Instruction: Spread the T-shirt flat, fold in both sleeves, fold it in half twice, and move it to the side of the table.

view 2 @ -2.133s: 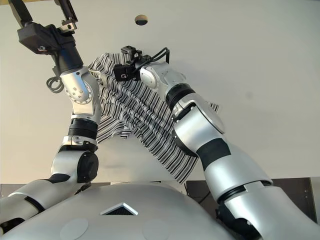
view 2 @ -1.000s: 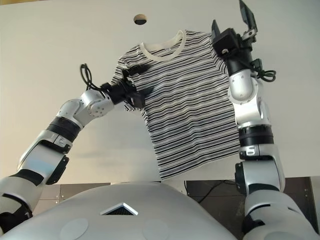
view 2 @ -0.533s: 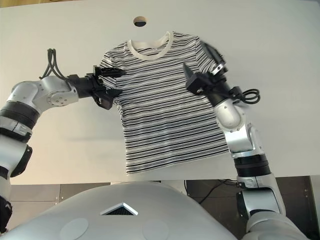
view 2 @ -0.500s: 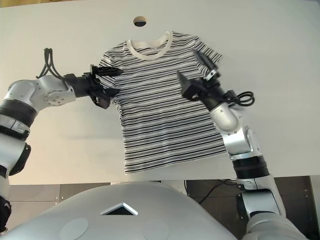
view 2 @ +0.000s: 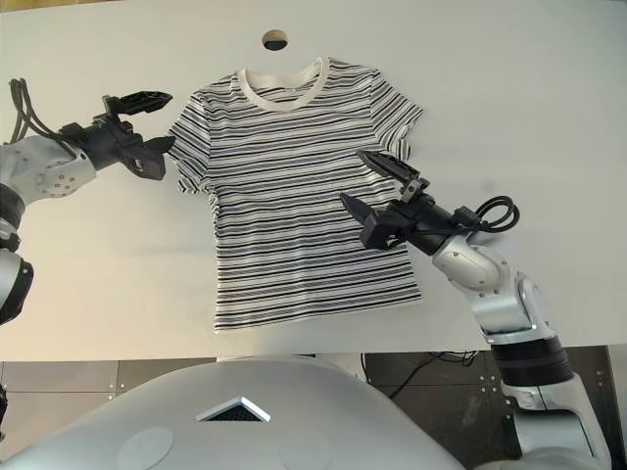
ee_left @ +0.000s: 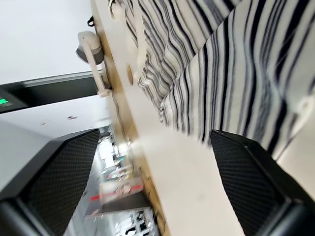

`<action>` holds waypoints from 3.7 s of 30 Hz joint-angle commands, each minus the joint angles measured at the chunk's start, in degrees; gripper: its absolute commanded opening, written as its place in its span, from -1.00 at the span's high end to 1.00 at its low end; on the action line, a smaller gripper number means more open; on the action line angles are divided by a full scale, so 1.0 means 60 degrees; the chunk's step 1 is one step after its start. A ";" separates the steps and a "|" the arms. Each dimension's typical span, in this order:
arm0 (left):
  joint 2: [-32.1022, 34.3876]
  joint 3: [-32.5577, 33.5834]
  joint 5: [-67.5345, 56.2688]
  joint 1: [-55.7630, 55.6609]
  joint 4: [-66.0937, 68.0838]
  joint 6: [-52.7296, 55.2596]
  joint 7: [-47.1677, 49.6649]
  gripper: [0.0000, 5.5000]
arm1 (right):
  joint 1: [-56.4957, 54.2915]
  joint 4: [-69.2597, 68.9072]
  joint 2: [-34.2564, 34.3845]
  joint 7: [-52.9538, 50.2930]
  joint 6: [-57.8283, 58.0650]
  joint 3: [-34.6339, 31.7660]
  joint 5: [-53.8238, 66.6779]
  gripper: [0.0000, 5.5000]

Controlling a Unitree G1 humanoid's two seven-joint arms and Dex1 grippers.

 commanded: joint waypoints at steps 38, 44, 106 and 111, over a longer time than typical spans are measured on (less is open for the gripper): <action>-0.0747 -0.0157 -0.0152 0.1197 -0.0333 0.1466 -0.0536 -0.50 | 0.0149 -0.1149 0.1640 -0.1932 0.1517 -0.2315 0.2412 -0.24; -0.0604 -0.0429 -0.0206 0.1325 -0.0782 0.1072 -0.0827 -0.50 | 0.0090 -0.0983 0.1833 -0.1820 0.1504 -0.2283 0.2065 -0.24; -0.2768 0.1480 -0.2202 0.2347 -0.3986 0.2081 0.0085 0.23 | -0.1540 0.3929 0.1804 -0.3277 0.0431 -0.2622 0.0087 -0.26; -0.2782 0.3174 -0.4327 0.3198 -0.5908 0.1930 -0.0062 -0.05 | -0.4822 0.8194 0.0110 -0.4842 0.0434 -0.1058 -0.3155 -0.26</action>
